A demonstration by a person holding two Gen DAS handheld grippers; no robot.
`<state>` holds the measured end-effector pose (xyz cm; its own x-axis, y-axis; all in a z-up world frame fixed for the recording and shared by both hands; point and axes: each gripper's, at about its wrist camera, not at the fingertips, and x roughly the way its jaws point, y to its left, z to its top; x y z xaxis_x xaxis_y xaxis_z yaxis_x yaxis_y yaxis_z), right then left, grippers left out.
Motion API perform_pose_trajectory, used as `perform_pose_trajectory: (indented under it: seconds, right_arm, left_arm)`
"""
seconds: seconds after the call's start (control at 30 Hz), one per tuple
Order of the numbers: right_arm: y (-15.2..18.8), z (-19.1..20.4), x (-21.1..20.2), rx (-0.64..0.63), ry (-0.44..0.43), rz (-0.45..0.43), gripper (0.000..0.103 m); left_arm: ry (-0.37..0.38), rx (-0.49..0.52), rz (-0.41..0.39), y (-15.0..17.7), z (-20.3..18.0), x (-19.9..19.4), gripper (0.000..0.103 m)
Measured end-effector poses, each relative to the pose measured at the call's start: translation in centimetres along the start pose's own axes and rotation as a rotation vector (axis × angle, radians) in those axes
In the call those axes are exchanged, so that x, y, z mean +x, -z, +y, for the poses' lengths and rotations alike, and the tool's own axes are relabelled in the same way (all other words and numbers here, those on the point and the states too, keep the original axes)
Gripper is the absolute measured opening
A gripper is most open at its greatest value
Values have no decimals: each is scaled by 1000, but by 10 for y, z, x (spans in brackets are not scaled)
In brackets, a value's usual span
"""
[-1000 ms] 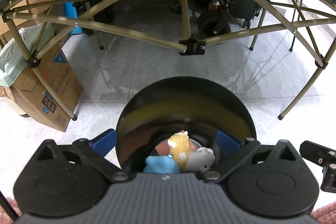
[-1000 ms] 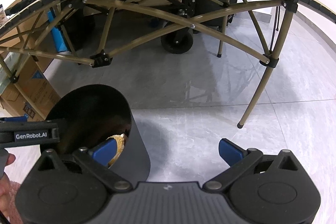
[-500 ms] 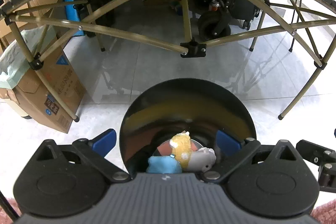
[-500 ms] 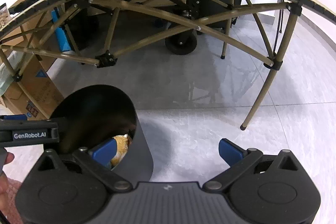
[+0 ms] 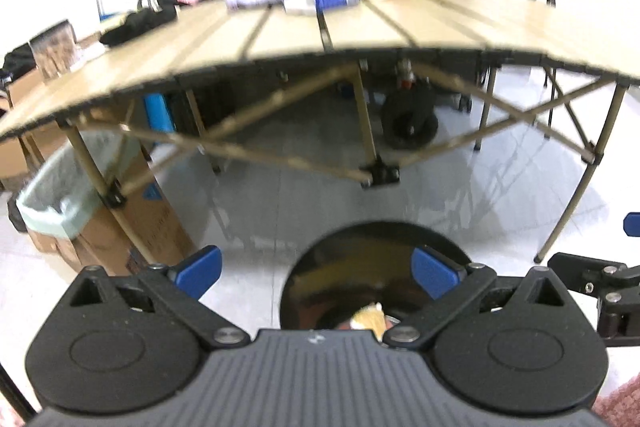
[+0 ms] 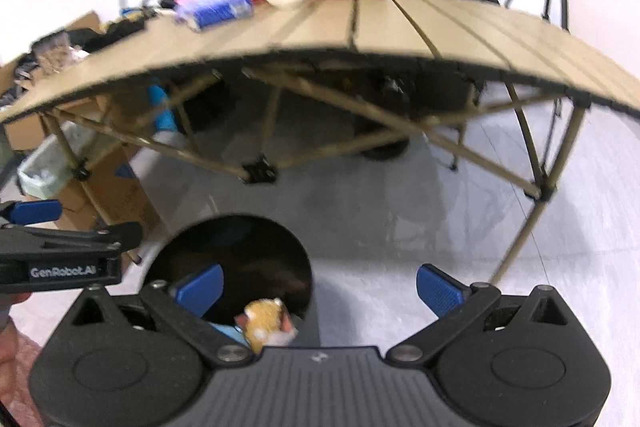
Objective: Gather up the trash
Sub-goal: 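Raise both tools from the bin up to the table items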
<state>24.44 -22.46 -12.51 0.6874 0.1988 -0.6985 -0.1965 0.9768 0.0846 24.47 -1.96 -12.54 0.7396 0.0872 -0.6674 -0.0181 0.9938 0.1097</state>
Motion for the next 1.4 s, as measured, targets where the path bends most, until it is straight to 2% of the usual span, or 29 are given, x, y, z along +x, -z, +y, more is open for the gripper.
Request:
perform_pose_trajectory:
  seconds: [0.3, 0.7, 1.0, 1.3, 1.4]
  right_arm:
    - [-24, 21, -37, -68, -67, -154, 103]
    - [-74, 27, -49, -69, -61, -286, 103]
    - [-110, 25, -43, -55, -32, -374, 103]
    - [-141, 17, -19, -70, -22, -480, 103]
    - [-155, 13, -3, -59, -10, -481, 103]
  left_arm:
    - [-3, -21, -161, -22, 16, -42, 103]
    - [-27, -67, -272, -59, 33, -55, 103]
    - [-25, -122, -306, -93, 49, -45, 103]
    - [-21, -129, -310, -134, 50, -12, 103]
    - [-11, -131, -295, -149, 49, 5, 103]
